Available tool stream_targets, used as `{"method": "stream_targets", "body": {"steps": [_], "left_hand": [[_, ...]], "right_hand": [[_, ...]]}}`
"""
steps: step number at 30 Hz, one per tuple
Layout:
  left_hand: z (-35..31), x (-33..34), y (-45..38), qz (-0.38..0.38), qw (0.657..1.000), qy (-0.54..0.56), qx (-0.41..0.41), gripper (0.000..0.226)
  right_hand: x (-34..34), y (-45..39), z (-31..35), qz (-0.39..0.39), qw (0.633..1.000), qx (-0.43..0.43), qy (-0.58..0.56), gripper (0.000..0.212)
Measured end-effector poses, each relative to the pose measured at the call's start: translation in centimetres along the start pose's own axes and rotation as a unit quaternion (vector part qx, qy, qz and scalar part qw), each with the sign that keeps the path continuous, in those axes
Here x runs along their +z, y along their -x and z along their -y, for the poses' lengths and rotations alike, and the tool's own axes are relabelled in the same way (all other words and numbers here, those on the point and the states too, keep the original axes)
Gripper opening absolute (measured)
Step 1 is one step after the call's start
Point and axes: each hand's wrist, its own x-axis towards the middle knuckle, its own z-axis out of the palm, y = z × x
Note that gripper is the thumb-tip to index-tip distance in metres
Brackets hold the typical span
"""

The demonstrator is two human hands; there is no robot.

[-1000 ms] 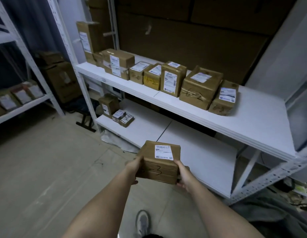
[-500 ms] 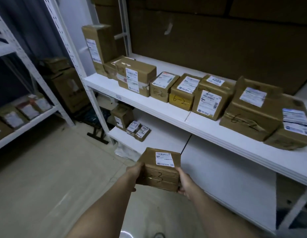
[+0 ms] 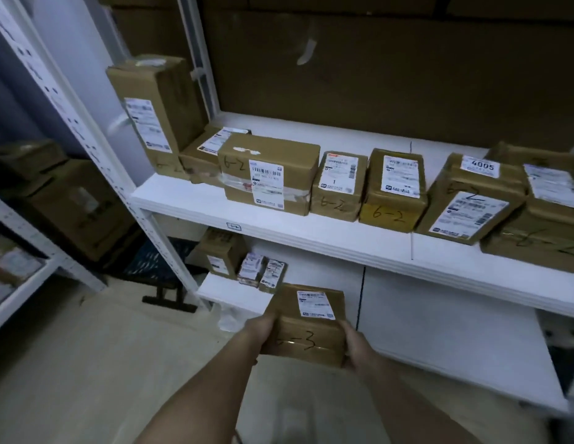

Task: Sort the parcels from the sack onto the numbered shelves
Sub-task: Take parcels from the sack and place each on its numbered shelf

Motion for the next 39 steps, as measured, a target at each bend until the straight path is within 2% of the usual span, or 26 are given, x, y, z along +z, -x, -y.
{"method": "stream_targets", "body": {"steps": [3,9,14,18,20,27,32,36,39], "left_hand": [[-1.3,-2.9,-2.7,0.016,0.999,-0.043,0.001,0.063],[-2.2,-6.1,-7.6,0.055,0.994,-0.092,-0.012,0.058],[-1.2,-6.2,-13.1,0.070,0.993,-0.088,-0.030,0.054],[-0.4,-4.9,-19.2,0.078,0.994,-0.076,-0.022,0.062],[0.3,-3.7,-23.0,0.075,0.994,-0.075,-0.009,0.062],[3.0,1.2,-34.4,0.082,0.994,-0.048,0.053,0.026],[3.4,3.9,-40.4,0.069,0.993,-0.051,0.075,0.021],[4.1,5.2,-43.6,0.083,0.993,-0.028,0.084,0.026],[4.3,5.9,-45.1,0.066,0.993,0.000,0.099,0.023]], "right_hand": [[3.6,0.2,-0.3,-0.028,0.999,0.034,-0.026,0.038],[7.5,-1.1,-0.3,-0.084,0.994,0.059,-0.030,0.055],[9.7,-5.4,-0.7,-0.085,0.993,0.073,-0.029,0.050],[11.2,-10.7,-2.3,-0.108,0.991,0.057,-0.058,0.036],[11.6,-14.3,-4.1,-0.126,0.989,0.059,-0.052,0.041],[11.7,-26.3,-9.8,-0.166,0.985,-0.004,-0.036,0.054],[11.6,-33.6,-12.4,-0.213,0.975,-0.054,-0.026,0.053],[11.4,-37.0,-13.3,-0.215,0.974,-0.069,-0.030,0.039],[11.5,-38.8,-13.4,-0.199,0.975,-0.080,-0.050,0.027]]}}
